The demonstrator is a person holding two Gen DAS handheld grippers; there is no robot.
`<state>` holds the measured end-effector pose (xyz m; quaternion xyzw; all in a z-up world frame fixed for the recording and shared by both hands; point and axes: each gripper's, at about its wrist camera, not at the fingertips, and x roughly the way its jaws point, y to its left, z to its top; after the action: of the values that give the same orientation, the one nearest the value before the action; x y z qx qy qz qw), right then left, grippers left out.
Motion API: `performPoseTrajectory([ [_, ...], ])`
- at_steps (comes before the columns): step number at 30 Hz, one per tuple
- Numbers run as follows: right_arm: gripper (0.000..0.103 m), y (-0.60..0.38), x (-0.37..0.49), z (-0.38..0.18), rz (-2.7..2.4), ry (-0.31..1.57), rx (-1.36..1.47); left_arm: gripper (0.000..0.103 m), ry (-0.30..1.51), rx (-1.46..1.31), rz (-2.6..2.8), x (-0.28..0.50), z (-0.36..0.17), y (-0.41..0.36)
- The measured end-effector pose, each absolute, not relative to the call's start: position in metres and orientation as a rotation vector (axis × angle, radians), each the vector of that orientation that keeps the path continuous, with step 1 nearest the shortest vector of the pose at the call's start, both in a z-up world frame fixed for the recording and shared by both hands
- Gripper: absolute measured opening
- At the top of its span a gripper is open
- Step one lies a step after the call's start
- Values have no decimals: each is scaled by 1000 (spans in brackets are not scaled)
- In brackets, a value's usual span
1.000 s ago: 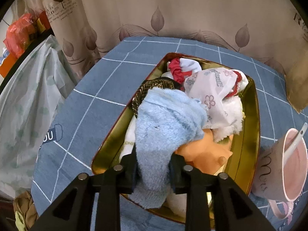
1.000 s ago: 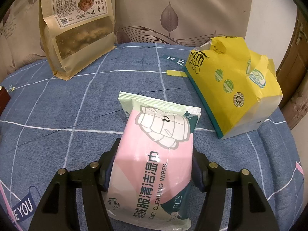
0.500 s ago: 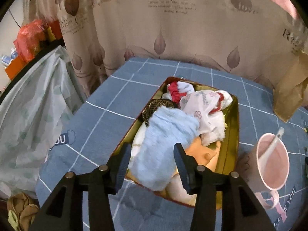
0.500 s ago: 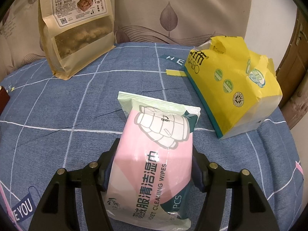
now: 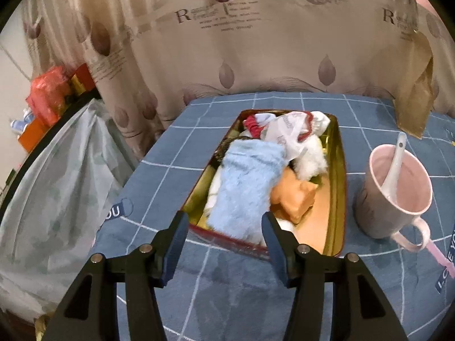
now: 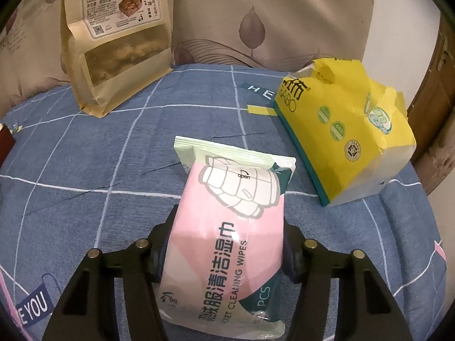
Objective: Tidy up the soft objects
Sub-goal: 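Carry the pink wipes packet with the right gripper into the tray and release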
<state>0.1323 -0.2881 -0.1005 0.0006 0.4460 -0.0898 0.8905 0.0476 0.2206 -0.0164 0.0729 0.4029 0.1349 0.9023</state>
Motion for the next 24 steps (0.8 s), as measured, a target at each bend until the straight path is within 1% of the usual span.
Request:
performPoseTrajectory([
  [5,54,-285,133,-100,-196,926,-23,55,831,110,309,45,-19,236],
  [11,52,-275,137,-94,-194,947,20,55,823,54,360,40,-19,255],
  [16,52,-239,142,-72,-135,906,-11,55,820,8,379,37,-17,267],
  [24,52,-147,151,-24,73,813,-73,55,834,-6,390,38,-18,273],
])
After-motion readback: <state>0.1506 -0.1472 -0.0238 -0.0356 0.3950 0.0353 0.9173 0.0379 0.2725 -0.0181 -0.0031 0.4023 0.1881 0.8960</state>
